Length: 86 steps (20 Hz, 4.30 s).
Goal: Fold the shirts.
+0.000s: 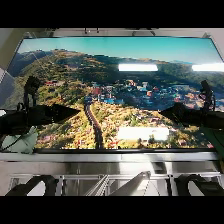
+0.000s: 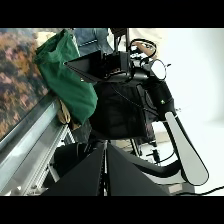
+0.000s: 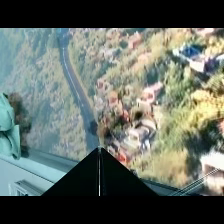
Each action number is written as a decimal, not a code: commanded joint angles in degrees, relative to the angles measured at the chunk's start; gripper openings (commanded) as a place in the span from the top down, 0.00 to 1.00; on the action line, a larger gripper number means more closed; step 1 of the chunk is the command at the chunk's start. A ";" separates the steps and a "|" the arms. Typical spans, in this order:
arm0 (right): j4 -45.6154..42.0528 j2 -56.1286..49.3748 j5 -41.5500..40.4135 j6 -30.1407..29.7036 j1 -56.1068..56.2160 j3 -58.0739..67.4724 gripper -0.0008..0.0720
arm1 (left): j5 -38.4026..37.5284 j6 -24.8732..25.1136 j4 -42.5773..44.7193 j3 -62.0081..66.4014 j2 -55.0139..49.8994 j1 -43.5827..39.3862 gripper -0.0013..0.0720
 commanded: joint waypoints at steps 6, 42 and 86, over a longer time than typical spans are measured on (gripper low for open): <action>0.02 -0.02 0.07 0.04 0.04 -0.02 0.96 | 0.02 -5.62 7.72 6.58 0.11 6.97 0.98; 0.02 -0.02 -0.35 0.07 0.04 -0.02 0.96 | -1.29 -18.10 10.56 63.45 -23.65 -16.44 0.95; 8.11 -26.03 18.10 -16.68 -11.65 22.21 0.96 | 6.51 -26.56 50.34 52.70 -33.16 -22.10 0.95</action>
